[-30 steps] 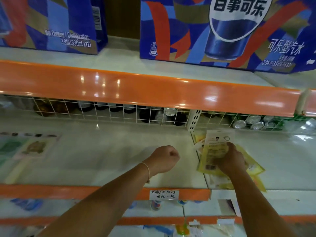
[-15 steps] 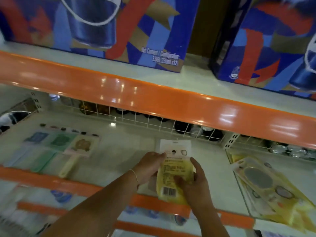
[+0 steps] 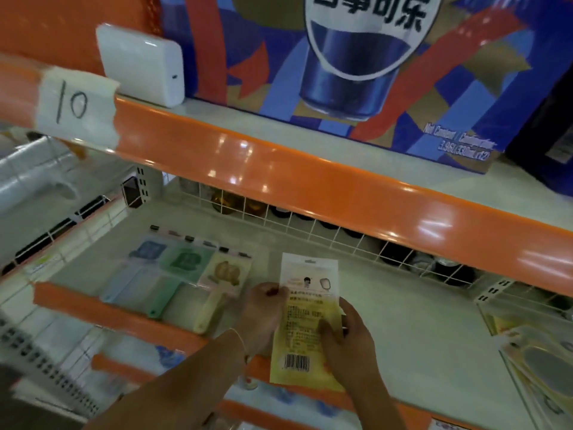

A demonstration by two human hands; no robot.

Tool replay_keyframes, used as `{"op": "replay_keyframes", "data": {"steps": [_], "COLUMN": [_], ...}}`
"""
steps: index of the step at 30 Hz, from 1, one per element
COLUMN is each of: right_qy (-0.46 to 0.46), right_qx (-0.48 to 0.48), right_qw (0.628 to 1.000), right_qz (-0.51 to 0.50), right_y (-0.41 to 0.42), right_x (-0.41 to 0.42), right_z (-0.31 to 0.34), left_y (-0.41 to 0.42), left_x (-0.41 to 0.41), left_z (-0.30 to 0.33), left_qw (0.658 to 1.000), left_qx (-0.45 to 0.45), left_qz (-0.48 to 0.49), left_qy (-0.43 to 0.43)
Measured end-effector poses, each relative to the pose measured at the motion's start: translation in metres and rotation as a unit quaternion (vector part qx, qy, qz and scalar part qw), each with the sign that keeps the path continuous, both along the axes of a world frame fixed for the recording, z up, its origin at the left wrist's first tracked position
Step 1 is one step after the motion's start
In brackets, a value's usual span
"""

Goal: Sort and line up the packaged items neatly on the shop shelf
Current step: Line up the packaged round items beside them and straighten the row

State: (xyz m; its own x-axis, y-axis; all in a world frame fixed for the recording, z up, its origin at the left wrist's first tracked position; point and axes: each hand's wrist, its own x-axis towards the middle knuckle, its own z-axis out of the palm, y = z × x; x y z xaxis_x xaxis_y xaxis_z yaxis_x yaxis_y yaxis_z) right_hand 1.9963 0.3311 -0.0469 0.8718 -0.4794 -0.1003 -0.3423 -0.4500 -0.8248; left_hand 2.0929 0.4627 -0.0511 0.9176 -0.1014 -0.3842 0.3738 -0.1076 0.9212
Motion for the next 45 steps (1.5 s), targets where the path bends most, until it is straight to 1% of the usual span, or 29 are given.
{"op": "replay_keyframes", "data": {"steps": [3,4,5,7,8,9,11,13,15,17,19,20,22,23,24,25,26,27,28,29,30,32,33,35,37,38,40,42,45], "right_qy": [0.003,0.019,0.049,0.119,0.117,0.087,0.024,-0.017,-0.036,-0.039,-0.057,-0.056,-0.037,-0.033,-0.03,-0.022,-0.007,0.007,0.025,0.038,0.05,0.086,0.102,0.107,0.107,0.119,0.126,0.112,0.082], "right_qx": [-0.131,-0.166,-0.192,-0.187,-0.149,-0.09,0.038,0.181,0.283,0.363,0.427,0.444,0.454,0.458,0.451,0.428,0.384,0.32,0.241,0.171,0.112,0.018,-0.032,-0.154,-0.264,-0.293,-0.306,-0.309,-0.319], "right_qw": [0.99,0.984,0.978,0.972,0.976,0.985,0.992,0.975,0.948,0.926,0.902,0.894,0.89,0.888,0.892,0.904,0.923,0.947,0.97,0.984,0.992,0.996,0.994,0.982,0.956,0.943,0.933,0.928,0.931], "right_qz": [0.048,0.064,0.072,0.084,0.104,0.121,0.119,0.13,0.14,0.094,0.034,0.014,0.006,0.007,0.001,-0.002,-0.008,-0.012,-0.015,-0.021,-0.03,-0.03,-0.02,0.012,0.072,0.101,0.145,0.175,0.16], "right_y": [0.009,0.01,0.013,0.018,0.022,0.025,0.036,0.037,0.035,0.033,0.031,0.031,0.024,0.02,0.018,0.017,0.017,0.017,0.018,0.018,0.018,0.016,0.015,0.012,0.01,0.01,0.009,0.006,0.008], "right_x": [0.007,0.01,0.011,0.014,0.016,0.018,0.022,0.021,0.024,0.031,0.036,0.037,0.037,0.035,0.038,0.039,0.042,0.045,0.048,0.05,0.052,0.056,0.056,0.059,0.062,0.064,0.066,0.068,0.067], "right_z": [-0.001,-0.003,-0.002,0.003,0.006,0.008,0.018,0.025,0.023,0.016,0.011,0.009,0.002,0.001,-0.003,-0.005,-0.007,-0.01,-0.013,-0.016,-0.017,-0.018,-0.018,-0.022,-0.028,-0.031,-0.036,-0.041,-0.046], "left_y": [0.003,0.004,0.004,0.003,0.002,0.003,0.005,0.009,0.015,0.019,0.023,0.024,0.03,0.034,0.038,0.045,0.051,0.057,0.059,0.06,0.058,0.055,0.054,0.053,0.053,0.052,0.052,0.051,0.051], "left_x": [0.001,0.002,0.003,0.003,0.002,0.001,0.0,0.004,0.009,0.013,0.017,0.019,0.02,0.019,0.016,0.012,0.007,0.002,-0.003,-0.007,-0.011,-0.015,-0.016,-0.019,-0.024,-0.026,-0.027,-0.029,-0.031], "left_z": [0.004,0.005,0.008,0.015,0.019,0.023,0.033,0.04,0.046,0.047,0.043,0.042,0.042,0.04,0.039,0.038,0.036,0.032,0.026,0.016,0.007,-0.009,-0.017,-0.02,-0.02,-0.021,-0.023,-0.024,-0.025], "left_qw": [0.999,0.998,0.996,0.994,0.992,0.991,0.993,0.992,0.989,0.986,0.985,0.984,0.984,0.987,0.988,0.979,0.95,0.9,0.846,0.806,0.777,0.728,0.71,0.689,0.692,0.695,0.696,0.691,0.691], "left_qx": [0.026,0.034,0.046,0.063,0.072,0.069,0.023,-0.04,-0.076,-0.088,-0.096,-0.111,-0.128,-0.104,-0.054,0.029,0.136,0.237,0.308,0.341,0.363,0.423,0.453,0.487,0.487,0.489,0.496,0.509,0.514], "left_qz": [0.013,0.007,0.003,-0.009,-0.021,-0.035,-0.07,-0.108,-0.128,-0.141,-0.142,-0.135,-0.119,-0.12,-0.14,-0.178,-0.226,-0.275,-0.315,-0.346,-0.371,-0.408,-0.414,-0.413,-0.404,-0.399,-0.39,-0.388,-0.383], "left_qy": [-0.033,-0.052,-0.07,-0.092,-0.101,-0.104,-0.09,-0.052,-0.007,0.019,0.018,0.016,0.014,-0.006,-0.043,-0.097,-0.165,-0.24,-0.3,-0.339,-0.355,-0.352,-0.344,-0.342,-0.348,-0.346,-0.343,-0.337,-0.333]}}
